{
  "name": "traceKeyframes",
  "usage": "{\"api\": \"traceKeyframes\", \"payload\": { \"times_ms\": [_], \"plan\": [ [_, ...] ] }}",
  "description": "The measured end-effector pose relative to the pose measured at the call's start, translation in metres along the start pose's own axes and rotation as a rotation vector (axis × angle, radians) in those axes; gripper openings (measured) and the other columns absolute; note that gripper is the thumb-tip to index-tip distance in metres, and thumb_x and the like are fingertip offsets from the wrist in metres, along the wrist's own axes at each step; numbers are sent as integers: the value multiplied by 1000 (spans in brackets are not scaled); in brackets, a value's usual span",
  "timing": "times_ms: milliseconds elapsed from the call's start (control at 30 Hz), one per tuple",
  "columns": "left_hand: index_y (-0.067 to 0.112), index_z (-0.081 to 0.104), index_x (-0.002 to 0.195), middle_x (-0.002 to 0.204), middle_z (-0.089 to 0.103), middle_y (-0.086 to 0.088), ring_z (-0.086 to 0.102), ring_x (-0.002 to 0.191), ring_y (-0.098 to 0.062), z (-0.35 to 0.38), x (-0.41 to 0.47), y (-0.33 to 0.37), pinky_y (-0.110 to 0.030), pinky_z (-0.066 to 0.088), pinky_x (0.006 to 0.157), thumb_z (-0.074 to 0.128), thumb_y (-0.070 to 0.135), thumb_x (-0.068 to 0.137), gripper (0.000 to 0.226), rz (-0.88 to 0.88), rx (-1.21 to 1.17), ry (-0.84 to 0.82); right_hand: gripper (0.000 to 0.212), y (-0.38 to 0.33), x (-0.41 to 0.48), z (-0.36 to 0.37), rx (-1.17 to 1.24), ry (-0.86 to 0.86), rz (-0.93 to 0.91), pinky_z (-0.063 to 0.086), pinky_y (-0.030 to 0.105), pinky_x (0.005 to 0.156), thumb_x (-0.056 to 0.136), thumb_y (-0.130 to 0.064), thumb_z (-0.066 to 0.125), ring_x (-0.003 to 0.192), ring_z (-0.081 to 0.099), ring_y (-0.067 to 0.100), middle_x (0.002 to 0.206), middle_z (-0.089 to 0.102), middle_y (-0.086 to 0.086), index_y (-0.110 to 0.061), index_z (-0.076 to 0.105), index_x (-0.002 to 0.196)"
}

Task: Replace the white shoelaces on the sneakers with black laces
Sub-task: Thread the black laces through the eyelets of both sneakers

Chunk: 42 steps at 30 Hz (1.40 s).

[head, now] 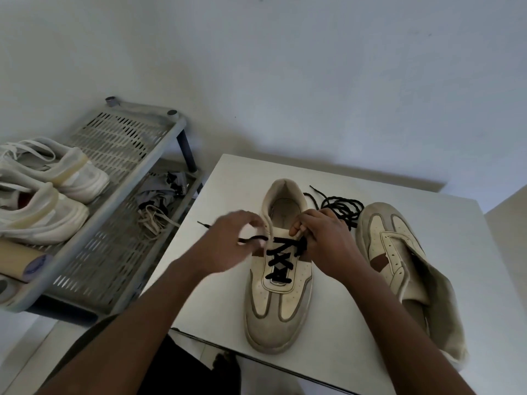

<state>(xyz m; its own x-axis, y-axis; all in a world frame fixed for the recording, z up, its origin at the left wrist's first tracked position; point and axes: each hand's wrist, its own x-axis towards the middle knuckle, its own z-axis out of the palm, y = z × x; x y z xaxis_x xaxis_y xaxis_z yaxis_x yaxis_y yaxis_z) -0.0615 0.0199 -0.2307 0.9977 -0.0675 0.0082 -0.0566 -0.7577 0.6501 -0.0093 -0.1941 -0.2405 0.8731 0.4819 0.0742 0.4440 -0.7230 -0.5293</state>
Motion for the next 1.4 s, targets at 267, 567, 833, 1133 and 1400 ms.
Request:
{"api": "traceKeyframes", "payload": {
  "times_ms": [267, 567, 833, 1133, 1400],
  "plan": [
    [16, 64, 81, 57, 59, 7, 51, 49, -4, 6, 5, -5, -18, 40, 58, 51, 13, 97, 21, -1, -64, -136, 26, 3, 0, 1, 69, 13, -20, 38, 36, 89, 95, -8, 45, 105, 40, 8, 104, 62, -15, -22, 67, 94],
    [12, 60, 91, 76, 55, -8, 49, 55, -10, -59, -3, -66, -20, 34, 54, 42, 15, 102, 22, -687, -473, 567, 26, 14, -4, -6, -11, 17, -26, 43, 42, 90, 83, 0, 50, 106, 47, 16, 104, 62, -8, -19, 65, 89],
    [9, 60, 117, 124, 59, -5, 52, 115, -24, -30, 2, -54, -35, 39, 98, 53, 30, 96, 31, -414, 280, 168, 29, 9, -1, -4, 21, 9, -44, 41, 35, 85, 82, 4, 50, 103, 44, 12, 101, 61, -10, -19, 67, 89],
    [23, 61, 85, 57, 55, 12, 54, 58, -7, 12, 6, -5, -23, 40, 60, 52, 19, 97, 15, 40, 45, -134, 21, 7, -2, -2, 5, 14, -50, 37, 29, 85, 87, -6, 53, 104, 40, 9, 103, 60, -11, -22, 65, 91],
    [16, 58, 74, 78, 58, -7, 53, 76, -20, -40, 11, -58, -29, 37, 71, 47, 16, 98, 26, -643, -441, 448, 20, 13, -4, -6, -36, 11, -30, 40, 32, 89, 85, -6, 56, 108, 44, 13, 107, 60, -8, -19, 67, 96]
  ]
}}
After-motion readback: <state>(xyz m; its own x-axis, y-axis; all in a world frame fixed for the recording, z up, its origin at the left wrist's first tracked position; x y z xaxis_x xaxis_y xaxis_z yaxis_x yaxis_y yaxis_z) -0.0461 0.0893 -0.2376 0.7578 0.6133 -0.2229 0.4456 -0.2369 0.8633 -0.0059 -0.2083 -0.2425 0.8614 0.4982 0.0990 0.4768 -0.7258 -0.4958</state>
